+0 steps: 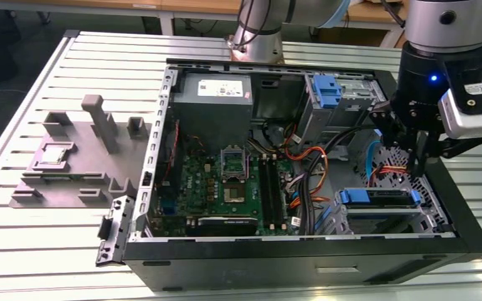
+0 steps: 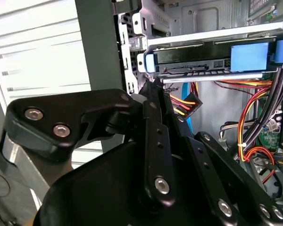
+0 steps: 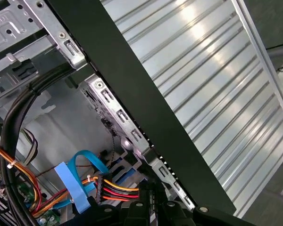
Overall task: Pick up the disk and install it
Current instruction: 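Insert the first disk wire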
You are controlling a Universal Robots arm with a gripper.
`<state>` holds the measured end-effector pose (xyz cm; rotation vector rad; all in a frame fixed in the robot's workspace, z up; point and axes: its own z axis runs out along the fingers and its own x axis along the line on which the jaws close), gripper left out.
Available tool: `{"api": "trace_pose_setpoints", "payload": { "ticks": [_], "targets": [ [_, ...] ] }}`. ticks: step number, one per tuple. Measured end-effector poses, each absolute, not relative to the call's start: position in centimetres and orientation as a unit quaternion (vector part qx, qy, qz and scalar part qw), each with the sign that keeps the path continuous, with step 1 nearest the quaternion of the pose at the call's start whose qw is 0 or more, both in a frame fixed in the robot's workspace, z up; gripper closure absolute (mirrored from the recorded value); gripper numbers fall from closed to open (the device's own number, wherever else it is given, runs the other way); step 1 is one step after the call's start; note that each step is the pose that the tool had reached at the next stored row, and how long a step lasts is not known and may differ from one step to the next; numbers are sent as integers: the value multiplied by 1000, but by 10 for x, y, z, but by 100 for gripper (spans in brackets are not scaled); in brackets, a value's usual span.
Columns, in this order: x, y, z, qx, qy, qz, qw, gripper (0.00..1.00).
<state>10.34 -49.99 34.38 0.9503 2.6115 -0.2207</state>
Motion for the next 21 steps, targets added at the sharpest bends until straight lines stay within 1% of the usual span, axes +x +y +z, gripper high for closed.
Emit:
{"api": "trace_pose_setpoints", "payload": {
  "ticks": [5, 11, 21],
  "targets": [
    [103, -500, 344, 342, 921, -77, 170, 84],
    [103, -500, 350, 344, 921, -78, 168, 84],
    [103, -500, 349, 407, 895, -89, 162, 84]
  ]
}}
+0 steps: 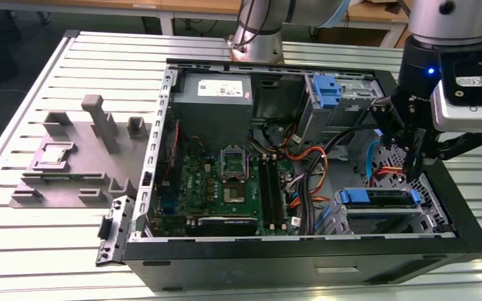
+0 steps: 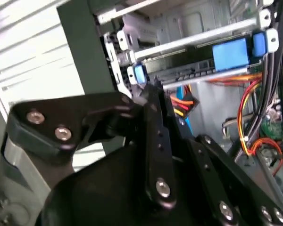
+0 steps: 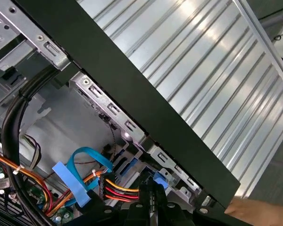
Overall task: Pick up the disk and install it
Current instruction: 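Insert the first disk wire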
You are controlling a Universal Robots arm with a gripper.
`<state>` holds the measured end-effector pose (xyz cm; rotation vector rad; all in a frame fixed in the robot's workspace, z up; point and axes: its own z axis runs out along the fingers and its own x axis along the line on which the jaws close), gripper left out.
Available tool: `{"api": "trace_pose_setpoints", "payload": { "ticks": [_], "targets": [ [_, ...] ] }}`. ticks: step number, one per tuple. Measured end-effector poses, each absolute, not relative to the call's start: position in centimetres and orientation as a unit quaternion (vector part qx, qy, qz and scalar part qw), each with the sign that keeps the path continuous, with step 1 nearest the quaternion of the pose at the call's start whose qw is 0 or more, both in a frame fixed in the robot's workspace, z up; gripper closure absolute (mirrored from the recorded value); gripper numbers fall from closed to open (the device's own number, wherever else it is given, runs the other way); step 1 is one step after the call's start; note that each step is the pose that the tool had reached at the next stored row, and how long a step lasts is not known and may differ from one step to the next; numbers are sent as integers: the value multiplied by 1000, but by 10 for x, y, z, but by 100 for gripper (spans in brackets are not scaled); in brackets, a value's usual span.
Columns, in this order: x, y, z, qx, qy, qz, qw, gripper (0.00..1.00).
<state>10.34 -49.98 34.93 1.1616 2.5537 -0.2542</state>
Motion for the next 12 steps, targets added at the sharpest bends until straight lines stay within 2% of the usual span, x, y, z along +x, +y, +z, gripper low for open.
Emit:
{"api": "trace_pose_setpoints", "payload": {
  "ticks": [2, 7, 12],
  "targets": [
    [103, -500, 349, 414, 892, -88, 160, 84],
    [103, -500, 349, 424, 890, -71, 151, 84],
    [103, -501, 349, 429, 888, -71, 150, 84]
  ]
}}
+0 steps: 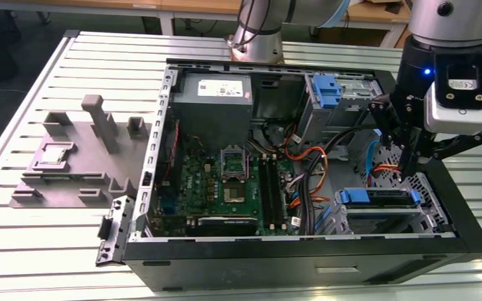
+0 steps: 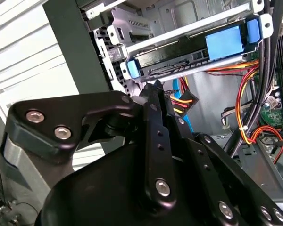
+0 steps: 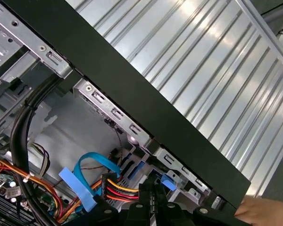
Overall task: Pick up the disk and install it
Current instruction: 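Insert the first disk wire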
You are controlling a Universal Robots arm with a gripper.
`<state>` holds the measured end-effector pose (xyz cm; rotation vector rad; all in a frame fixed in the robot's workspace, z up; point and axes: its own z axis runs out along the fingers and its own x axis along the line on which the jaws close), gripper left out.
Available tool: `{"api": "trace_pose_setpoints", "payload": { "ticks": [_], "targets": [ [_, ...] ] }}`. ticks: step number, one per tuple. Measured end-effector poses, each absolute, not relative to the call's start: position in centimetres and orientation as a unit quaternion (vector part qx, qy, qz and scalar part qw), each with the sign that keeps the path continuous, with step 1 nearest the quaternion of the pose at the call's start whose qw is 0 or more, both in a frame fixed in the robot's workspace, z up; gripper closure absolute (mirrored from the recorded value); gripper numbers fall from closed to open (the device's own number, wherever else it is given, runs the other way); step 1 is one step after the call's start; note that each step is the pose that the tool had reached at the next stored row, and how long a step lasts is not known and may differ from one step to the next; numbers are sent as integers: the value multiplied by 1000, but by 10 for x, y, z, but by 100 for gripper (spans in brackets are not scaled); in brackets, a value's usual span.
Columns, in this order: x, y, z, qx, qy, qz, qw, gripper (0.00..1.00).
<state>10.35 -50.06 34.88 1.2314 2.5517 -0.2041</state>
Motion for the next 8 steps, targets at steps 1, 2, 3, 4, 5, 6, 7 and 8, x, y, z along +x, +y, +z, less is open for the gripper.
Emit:
{"api": "trace_pose_setpoints", "payload": {
  "ticks": [1, 2, 3, 4, 5, 6, 7, 8],
  "targets": [
    [104, -501, 349, 431, 887, -71, 150, 84],
    [104, -501, 349, 436, 885, -72, 149, 84],
    [104, -501, 349, 442, 882, -73, 149, 84],
    [103, -501, 349, 448, 879, -74, 148, 84],
    [103, -501, 349, 454, 875, -75, 148, 84],
    [103, -501, 349, 459, 873, -76, 147, 84],
    [103, -501, 349, 463, 870, -77, 147, 84],
    [104, -501, 349, 467, 868, -78, 147, 84]
  ]
}}
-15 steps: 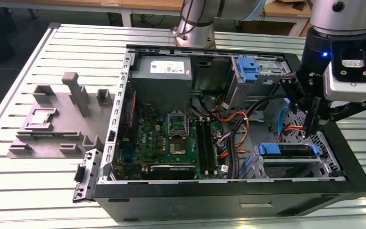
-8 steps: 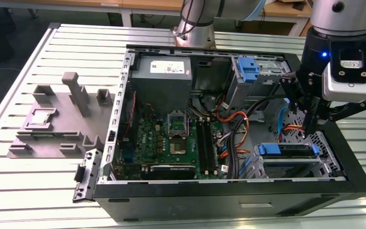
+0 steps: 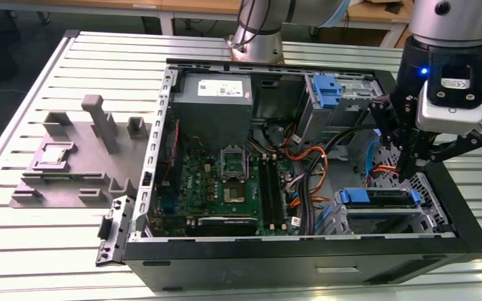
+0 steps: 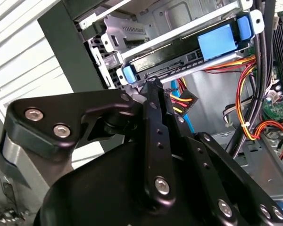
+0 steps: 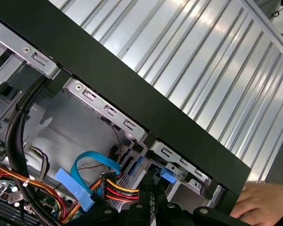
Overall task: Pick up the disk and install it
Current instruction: 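Insert the first disk wire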
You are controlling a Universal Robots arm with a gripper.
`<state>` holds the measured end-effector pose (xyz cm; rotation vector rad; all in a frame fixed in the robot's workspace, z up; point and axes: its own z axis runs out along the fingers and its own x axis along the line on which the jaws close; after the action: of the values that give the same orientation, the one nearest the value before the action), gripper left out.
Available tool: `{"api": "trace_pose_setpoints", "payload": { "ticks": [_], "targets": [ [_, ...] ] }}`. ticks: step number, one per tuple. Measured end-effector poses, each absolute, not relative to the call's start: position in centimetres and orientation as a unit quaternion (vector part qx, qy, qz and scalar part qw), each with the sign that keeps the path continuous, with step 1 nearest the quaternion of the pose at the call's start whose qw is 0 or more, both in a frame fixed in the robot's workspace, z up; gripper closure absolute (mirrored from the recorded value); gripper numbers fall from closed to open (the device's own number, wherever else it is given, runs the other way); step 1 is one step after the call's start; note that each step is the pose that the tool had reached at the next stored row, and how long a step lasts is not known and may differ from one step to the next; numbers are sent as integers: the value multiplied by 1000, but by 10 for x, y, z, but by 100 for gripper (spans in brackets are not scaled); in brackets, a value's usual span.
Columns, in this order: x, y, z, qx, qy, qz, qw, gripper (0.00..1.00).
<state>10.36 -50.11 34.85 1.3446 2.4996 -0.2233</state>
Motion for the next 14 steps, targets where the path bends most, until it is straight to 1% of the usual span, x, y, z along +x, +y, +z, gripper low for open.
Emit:
{"api": "trace_pose_setpoints", "payload": {
  "ticks": [14],
  "targets": [
    [115, -502, 348, 477, 863, -79, 146, 84]
  ]
}}
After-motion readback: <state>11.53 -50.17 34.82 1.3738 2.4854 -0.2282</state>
